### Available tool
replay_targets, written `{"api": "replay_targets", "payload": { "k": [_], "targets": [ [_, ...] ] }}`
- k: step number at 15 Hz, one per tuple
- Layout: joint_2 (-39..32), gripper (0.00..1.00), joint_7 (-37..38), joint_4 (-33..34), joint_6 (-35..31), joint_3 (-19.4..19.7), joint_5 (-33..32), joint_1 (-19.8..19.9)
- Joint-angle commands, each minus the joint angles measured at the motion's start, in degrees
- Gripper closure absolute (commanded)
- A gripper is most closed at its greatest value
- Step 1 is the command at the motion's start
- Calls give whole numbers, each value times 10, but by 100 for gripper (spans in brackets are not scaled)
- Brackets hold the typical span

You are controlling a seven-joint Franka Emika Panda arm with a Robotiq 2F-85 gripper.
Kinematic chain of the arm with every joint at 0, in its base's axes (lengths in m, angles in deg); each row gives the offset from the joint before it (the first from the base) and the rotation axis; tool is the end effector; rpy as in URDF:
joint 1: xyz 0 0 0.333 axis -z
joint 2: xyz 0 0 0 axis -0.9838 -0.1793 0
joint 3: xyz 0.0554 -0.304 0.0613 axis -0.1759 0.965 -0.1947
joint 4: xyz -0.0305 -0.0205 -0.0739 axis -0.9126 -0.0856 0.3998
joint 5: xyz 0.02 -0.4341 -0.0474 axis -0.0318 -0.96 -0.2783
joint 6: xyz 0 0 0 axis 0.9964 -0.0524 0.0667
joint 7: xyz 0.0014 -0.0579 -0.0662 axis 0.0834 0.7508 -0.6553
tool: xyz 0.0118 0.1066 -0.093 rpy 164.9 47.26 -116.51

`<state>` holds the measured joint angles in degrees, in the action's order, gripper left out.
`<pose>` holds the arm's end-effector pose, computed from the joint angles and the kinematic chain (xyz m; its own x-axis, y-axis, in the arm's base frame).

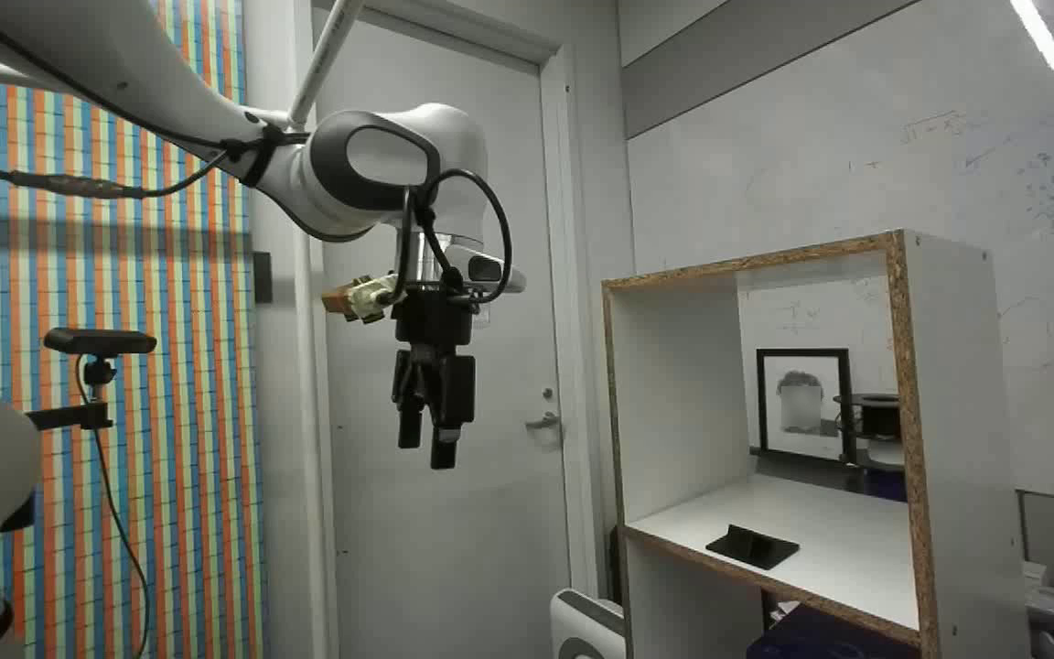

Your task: Put the black object on the top shelf

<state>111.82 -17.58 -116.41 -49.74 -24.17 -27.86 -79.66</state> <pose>0.3961 0.0020 0.3973 0.9937 -0.0201 -0.1102 -0.0212 -0.9997 -0.0085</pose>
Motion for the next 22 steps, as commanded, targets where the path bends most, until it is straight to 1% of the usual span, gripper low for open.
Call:
{"api": "replay_targets", "payload": {
  "k": [1, 16, 20, 21, 22],
  "targets": [
    [0, 0, 0, 2, 1, 0, 0, 0],
    [1, 0, 0, 3, 1, 0, 0, 0],
    [6, 0, -42, -9, -22, 15, -5, -1],
    [11, 0, -55, -15, -34, 18, -11, 0],
    [16, 0, -78, -22, -53, 22, -31, 4]
  ]
}}
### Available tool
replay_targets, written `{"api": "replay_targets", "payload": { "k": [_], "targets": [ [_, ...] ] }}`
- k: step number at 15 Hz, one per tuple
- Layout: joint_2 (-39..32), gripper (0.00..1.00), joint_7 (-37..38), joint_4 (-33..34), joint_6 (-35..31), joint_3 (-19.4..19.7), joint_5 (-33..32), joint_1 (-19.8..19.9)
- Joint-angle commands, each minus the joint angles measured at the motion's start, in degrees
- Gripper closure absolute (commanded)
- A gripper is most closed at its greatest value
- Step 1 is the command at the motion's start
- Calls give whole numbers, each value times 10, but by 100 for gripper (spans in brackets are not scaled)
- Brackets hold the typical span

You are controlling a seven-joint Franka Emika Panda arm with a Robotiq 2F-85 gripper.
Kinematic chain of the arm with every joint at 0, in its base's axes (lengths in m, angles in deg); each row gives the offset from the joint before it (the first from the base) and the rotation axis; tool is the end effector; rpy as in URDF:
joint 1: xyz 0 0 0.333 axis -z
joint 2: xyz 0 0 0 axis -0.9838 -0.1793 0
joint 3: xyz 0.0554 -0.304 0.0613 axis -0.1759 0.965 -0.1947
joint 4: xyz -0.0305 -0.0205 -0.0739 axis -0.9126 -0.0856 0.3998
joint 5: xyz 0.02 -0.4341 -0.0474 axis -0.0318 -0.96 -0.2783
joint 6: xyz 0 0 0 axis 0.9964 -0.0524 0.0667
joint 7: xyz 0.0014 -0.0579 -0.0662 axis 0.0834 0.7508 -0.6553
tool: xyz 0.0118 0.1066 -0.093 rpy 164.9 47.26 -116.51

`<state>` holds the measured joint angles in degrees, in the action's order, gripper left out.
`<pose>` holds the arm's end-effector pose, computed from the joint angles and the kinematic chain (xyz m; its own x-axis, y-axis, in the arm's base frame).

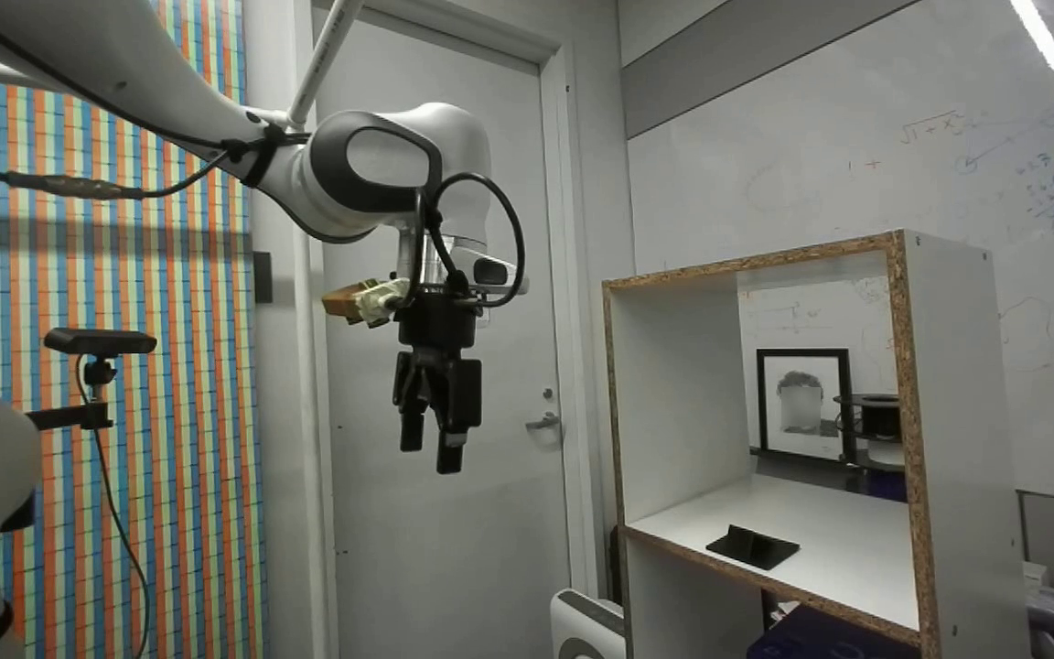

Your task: Put the black object on the top shelf

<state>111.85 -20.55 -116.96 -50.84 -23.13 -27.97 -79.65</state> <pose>0.3966 -0.0049 0.3941 0.9949 0.0178 -0.0994 0.0157 -0.9996 -0.0220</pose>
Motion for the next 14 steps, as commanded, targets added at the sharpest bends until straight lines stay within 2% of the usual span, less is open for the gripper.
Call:
{"api": "replay_targets", "payload": {
  "k": [1, 6, 12, 14],
  "targets": [
    [18, 0, -67, -21, -59, 19, -40, 6],
    [-6, 0, -132, -30, -179, 70, -103, 35],
    [-101, 0, -213, -15, -352, 144, -71, 30],
    [-142, 0, -222, -7, -408, 151, -58, 28]
  ]
}}
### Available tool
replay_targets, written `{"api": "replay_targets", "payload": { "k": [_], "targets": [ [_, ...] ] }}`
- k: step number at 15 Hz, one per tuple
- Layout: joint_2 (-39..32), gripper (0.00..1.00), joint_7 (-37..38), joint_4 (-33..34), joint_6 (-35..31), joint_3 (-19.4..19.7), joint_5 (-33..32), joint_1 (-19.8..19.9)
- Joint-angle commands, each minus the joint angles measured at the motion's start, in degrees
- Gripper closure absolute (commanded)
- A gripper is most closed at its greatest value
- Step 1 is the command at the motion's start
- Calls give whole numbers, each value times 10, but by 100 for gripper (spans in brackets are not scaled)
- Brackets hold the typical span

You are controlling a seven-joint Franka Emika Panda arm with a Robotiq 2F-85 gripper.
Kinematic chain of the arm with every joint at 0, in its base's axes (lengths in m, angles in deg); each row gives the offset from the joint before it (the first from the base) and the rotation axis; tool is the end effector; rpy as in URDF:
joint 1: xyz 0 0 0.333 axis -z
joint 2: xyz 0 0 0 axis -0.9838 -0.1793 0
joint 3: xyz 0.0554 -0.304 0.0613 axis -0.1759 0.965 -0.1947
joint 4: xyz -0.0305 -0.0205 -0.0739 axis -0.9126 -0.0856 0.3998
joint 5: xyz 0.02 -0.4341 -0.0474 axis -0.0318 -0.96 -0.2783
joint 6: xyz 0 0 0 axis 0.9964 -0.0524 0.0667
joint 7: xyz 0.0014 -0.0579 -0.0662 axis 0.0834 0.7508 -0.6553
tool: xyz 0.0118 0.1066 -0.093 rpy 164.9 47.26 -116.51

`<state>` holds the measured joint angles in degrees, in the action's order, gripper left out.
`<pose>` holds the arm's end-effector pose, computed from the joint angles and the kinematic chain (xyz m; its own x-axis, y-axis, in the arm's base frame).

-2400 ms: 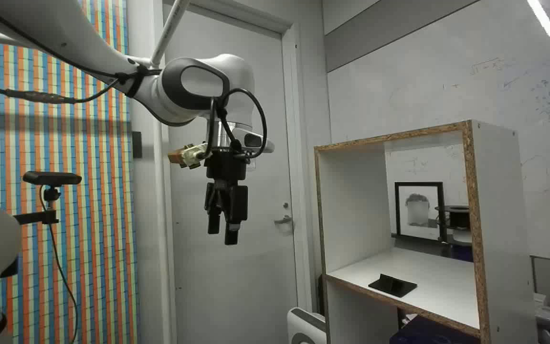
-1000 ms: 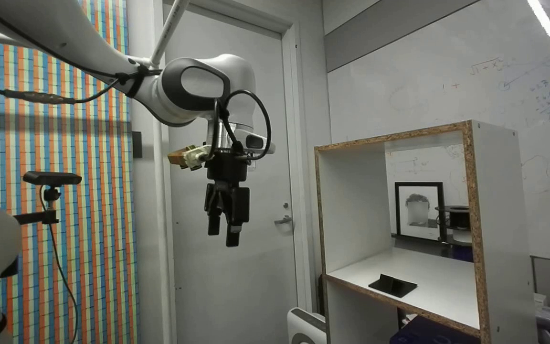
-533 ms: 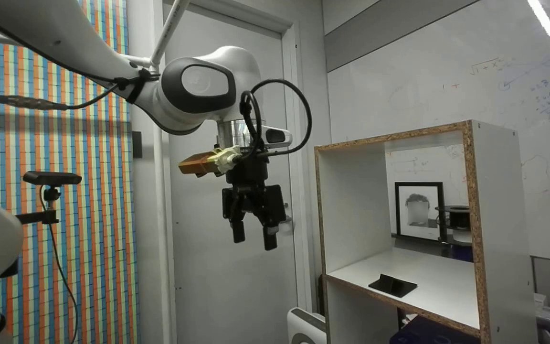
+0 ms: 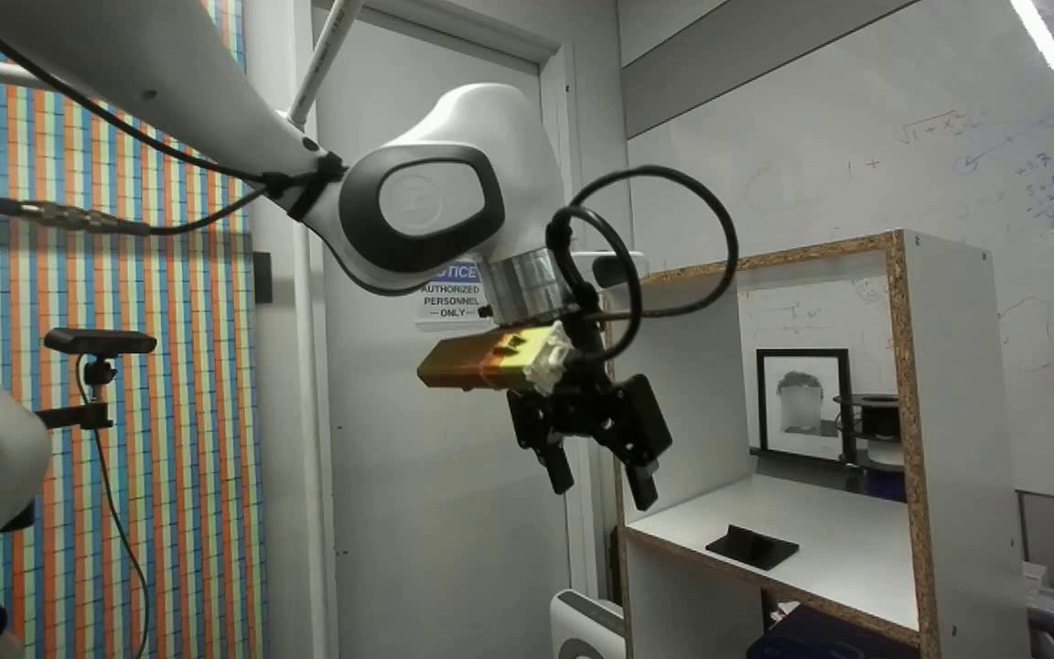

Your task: Put the black object on the top shelf

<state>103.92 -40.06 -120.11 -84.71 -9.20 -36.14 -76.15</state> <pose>0.4444 -0.1416 0.3591 0.9504 0.1616 0.2659 0.1387 -0.9850 0.1026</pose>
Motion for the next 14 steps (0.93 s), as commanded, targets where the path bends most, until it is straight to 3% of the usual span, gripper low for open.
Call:
{"api": "replay_targets", "payload": {
  "k": [1, 6, 14],
  "targets": [
    [-84, 0, -26, 27, -97, 11, 28, -7],
    [-186, 0, -10, 61, -212, -1, 49, -2],
    [-276, 0, -30, 130, -263, -1, 192, -22]
  ]
}}
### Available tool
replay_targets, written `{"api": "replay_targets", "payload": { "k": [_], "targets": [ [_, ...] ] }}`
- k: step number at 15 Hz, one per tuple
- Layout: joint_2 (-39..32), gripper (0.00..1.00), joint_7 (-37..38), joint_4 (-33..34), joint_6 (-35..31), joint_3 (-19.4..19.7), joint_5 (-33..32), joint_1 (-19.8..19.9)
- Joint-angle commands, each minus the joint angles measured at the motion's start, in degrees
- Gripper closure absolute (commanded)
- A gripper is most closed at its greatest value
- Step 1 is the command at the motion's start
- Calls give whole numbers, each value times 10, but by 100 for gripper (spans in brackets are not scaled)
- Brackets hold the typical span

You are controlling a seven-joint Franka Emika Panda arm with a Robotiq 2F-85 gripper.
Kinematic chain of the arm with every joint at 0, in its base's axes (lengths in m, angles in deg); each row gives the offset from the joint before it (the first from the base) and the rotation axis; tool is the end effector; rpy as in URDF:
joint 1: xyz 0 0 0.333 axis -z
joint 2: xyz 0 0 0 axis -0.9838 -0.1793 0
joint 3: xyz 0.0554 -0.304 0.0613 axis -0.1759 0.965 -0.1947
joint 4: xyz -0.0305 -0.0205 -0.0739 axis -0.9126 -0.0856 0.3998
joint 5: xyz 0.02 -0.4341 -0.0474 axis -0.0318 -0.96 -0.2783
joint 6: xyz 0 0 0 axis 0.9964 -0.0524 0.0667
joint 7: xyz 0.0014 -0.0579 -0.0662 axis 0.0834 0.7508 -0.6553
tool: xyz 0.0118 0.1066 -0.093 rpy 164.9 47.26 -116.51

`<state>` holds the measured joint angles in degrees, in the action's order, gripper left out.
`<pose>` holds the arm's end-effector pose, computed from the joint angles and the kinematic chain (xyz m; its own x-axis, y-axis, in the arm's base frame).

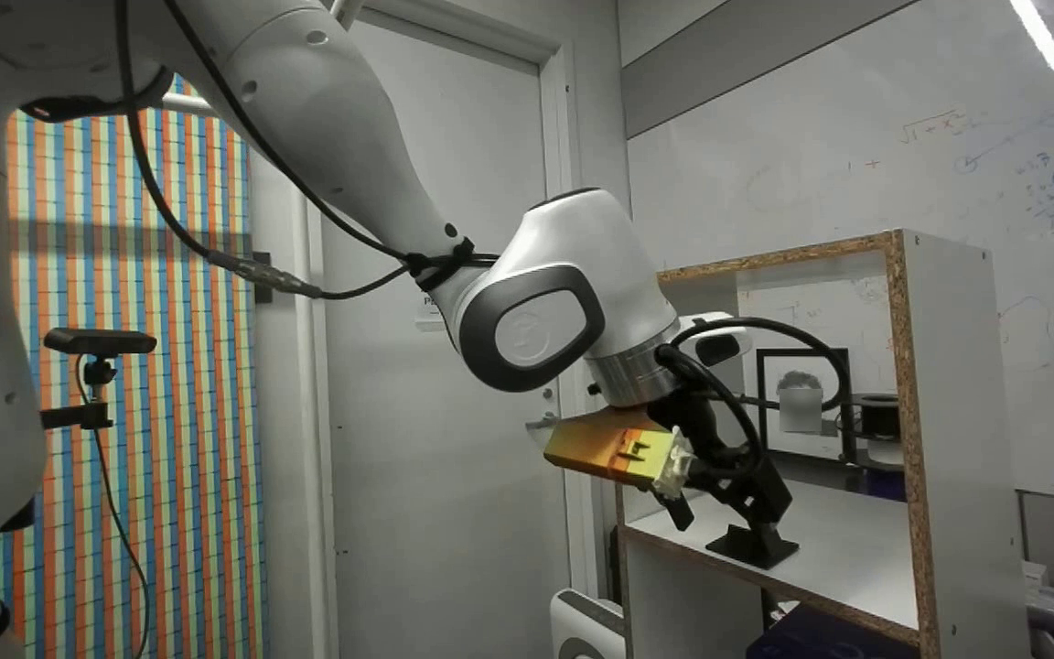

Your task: Put the black object on the top shelf

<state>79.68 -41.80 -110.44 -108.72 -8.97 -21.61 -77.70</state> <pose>0.5346 -0.1703 0.2883 0.8990 0.0181 0.4375 -0.0273 -0.9949 0.0972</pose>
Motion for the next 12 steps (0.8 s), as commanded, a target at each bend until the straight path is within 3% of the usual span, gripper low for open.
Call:
{"api": "replay_targets", "payload": {
  "k": [1, 9, 10, 12],
  "targets": [
    [-43, 0, -13, 42, -24, -6, 55, -7],
    [-114, 0, 10, 103, -56, -35, 101, -7],
    [-120, 25, 12, 108, -59, -39, 101, -6],
    [-128, 32, 15, 115, -59, -45, 102, -4]
  ]
}}
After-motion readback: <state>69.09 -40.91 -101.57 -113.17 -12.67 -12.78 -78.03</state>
